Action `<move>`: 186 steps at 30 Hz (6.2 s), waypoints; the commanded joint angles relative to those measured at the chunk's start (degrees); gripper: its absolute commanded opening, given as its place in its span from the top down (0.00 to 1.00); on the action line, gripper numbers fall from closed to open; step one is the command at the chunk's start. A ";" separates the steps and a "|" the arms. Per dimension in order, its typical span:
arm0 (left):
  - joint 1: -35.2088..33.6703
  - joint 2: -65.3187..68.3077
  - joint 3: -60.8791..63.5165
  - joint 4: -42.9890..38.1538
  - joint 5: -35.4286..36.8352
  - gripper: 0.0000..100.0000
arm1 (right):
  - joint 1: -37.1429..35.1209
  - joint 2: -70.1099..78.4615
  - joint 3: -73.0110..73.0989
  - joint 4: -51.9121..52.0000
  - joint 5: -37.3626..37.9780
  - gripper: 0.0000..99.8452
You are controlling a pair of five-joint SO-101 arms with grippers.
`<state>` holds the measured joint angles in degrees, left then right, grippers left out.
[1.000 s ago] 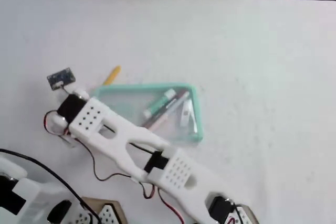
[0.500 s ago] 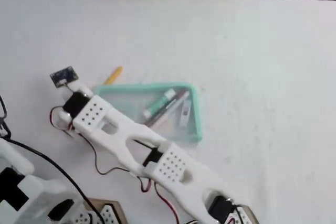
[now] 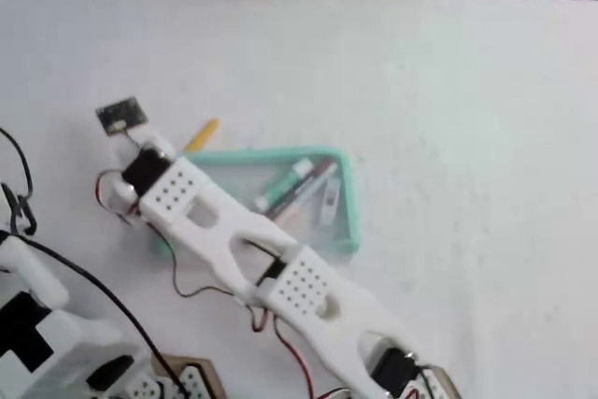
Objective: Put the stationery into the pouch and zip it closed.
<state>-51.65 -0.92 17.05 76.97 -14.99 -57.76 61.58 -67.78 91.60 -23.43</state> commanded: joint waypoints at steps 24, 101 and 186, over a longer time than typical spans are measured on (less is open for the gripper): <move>-3.56 -0.40 -0.09 -3.34 -2.64 0.86 | -9.10 -3.74 -5.45 7.16 7.30 0.76; 46.02 -0.04 8.97 -22.24 10.81 0.86 | 43.82 -59.74 47.12 6.90 48.18 0.76; 44.09 -0.13 13.45 -28.31 10.81 0.86 | 43.21 -69.76 30.86 1.27 42.64 0.98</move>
<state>-7.08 -0.75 30.95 49.45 -4.79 -13.45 -7.60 -36.92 95.82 21.41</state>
